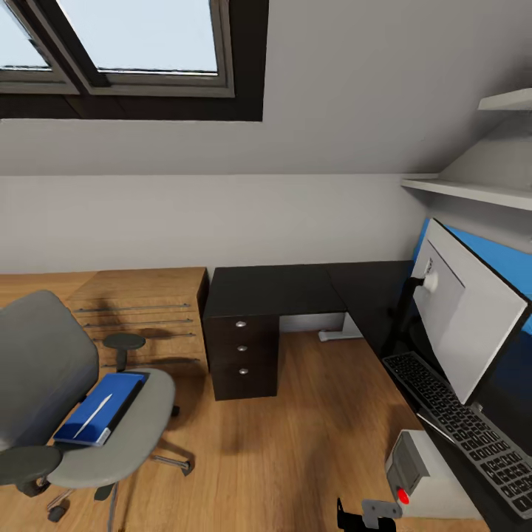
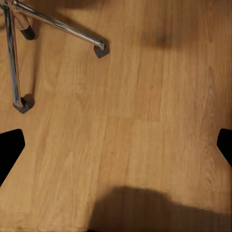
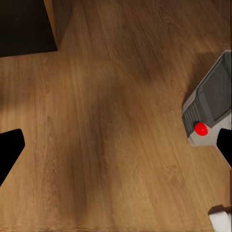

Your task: In the bedroom, organize the workspace by keeping the computer under the desk, ensuring the monitor is on the desk, placing the keyboard on the desk next to the monitor, placing the mouse on the desk next to the keyboard, moving the folder from the swivel chair onto the desk next to the mouse, stacking the notebook on top of the folder with the pen on top of the notebook, and positioning the swivel chair next to the desk.

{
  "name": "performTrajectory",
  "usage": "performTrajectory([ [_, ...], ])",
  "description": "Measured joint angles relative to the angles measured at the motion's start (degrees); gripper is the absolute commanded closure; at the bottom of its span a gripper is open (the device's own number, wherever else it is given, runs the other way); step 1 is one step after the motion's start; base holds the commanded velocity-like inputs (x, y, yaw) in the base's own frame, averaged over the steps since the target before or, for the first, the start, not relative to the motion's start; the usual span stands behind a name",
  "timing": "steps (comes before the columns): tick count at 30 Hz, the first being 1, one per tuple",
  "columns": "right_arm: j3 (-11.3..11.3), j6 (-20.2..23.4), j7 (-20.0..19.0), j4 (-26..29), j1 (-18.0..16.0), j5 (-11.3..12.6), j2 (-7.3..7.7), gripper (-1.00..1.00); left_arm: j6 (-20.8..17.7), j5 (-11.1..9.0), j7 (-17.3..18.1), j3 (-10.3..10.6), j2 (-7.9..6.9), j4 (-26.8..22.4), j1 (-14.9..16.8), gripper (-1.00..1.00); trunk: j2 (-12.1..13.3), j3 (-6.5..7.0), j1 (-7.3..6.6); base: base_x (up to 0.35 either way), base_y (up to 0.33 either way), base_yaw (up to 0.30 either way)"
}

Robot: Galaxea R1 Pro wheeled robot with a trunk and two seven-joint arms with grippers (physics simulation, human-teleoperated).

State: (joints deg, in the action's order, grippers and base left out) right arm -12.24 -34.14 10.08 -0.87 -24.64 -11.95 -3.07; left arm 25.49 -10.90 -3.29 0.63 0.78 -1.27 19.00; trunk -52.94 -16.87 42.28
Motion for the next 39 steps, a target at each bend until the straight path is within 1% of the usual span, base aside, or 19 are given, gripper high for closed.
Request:
performTrajectory([
  [8, 0.01, 0.0, 0.01, 0.0, 0.0, 0.0, 0.0, -1.0, -0.12, -0.01, 0.25, 0.04, -0.02, 0.0, 0.01, -1.0, 0.0, 0.0, -0.02, -0.219, -0.227, 0.0],
  [20, -0.01, -0.16, 0.09, 0.17, -0.01, 0.23, 0.0, -1.0, -0.12, -0.01, 0.29, 0.02, -0.06, 0.0, 0.01, -1.0, 0.0, 0.0, -0.03, -0.029, -0.307, 0.0],
  [27, -0.04, 0.06, 0.01, 0.04, 0.02, 0.32, -0.04, -1.0, -0.1, -0.01, 0.33, 0.02, -0.09, 0.0, -0.01, -1.0, 0.0, 0.0, -0.01, -0.108, -0.071, 0.0],
  [39, -0.01, 0.02, -0.26, -0.01, 0.82, 0.33, -0.18, -1.0, -0.07, 0.0, 0.36, 0.05, -0.08, 0.0, -0.01, -1.0, 0.0, 0.0, 0.0, -0.296, -0.005, 0.0],
])
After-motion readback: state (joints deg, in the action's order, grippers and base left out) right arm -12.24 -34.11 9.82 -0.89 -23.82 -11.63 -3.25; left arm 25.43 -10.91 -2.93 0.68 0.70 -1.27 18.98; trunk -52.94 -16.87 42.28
